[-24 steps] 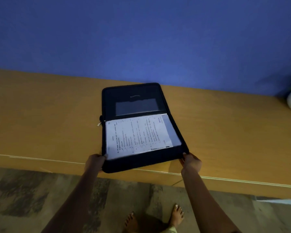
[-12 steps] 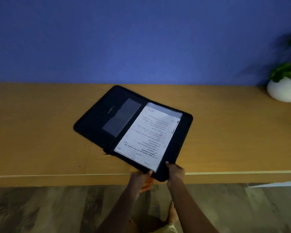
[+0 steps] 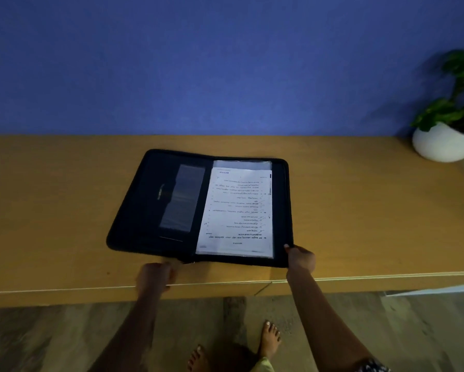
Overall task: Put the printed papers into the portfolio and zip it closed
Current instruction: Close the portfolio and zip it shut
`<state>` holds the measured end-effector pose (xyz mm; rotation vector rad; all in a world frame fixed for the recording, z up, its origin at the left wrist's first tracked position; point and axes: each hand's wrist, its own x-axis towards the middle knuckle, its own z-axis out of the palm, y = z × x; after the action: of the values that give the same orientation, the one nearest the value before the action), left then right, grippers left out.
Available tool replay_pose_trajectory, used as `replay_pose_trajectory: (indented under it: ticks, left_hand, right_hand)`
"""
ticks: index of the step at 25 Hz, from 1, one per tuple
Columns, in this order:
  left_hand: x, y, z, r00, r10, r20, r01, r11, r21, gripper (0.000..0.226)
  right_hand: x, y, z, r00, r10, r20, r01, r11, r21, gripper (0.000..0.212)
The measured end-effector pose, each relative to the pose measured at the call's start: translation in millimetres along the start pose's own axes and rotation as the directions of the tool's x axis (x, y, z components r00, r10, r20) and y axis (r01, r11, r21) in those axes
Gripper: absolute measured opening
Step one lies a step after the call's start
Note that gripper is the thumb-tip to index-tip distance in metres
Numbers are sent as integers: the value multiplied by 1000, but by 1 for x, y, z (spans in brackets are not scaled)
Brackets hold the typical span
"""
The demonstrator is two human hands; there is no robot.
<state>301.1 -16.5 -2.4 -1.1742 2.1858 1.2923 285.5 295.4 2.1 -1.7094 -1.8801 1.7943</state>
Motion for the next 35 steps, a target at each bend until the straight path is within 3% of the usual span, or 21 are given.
replay_pose_trajectory:
  ticks: [3, 7, 9, 12, 15, 18, 21, 23, 28, 31, 33, 35]
  left_hand:
    - [23, 5, -18, 989, -92, -115, 52, 949, -310, 19]
    - [21, 14, -18, 966, -256, -20, 169, 693, -701, 41]
    - [16, 17, -15, 962, -275, -3, 173, 613, -771, 44]
    - [8, 19, -14, 986, -147, -80, 27, 616, -787, 38]
    - [-7, 13, -16, 982, 77, -172, -178, 688, -704, 28]
    - [-30, 12, -13, 916, 320, -241, -399, 664, -632, 13]
    - [-48, 15, -1, 740, 592, -320, -673, 660, -335, 16]
    - [-57, 21, 9, 627, 714, -313, -774, 615, -148, 20]
    - [-73, 38, 41, 458, 875, -159, -871, 477, 117, 27]
    - [-82, 42, 66, 374, 927, 6, -894, 359, 269, 30]
    - [-79, 38, 77, 362, 925, 117, -892, 307, 332, 34]
    - [-69, 31, 77, 430, 885, 181, -857, 336, 390, 36]
  right_hand:
    - [16, -12, -2, 998, -60, -11, 59, 996, -71, 18]
    - [33, -20, -1, 988, -155, 2, 151, 961, -232, 19]
    - [39, -21, -2, 988, -156, 20, 155, 943, -295, 21]
    - [45, -18, -2, 987, -152, 48, 160, 924, -346, 22]
    - [40, -17, -1, 981, -193, 30, 192, 919, -344, 26]
    - [29, -21, 7, 966, -256, 23, 251, 921, -298, 25]
    - [12, -33, 21, 959, -140, 245, 162, 984, -72, 17]
    - [-2, -42, 26, 907, -66, 416, 50, 997, 50, 13]
    - [-27, -59, 28, 791, -133, 597, 3, 977, 214, 12]
    - [-28, -67, 19, 745, -183, 642, -77, 932, 355, 27]
    - [-19, -68, 5, 757, -192, 624, -104, 908, 406, 30]
    - [-5, -61, -12, 828, -115, 548, -136, 908, 395, 27]
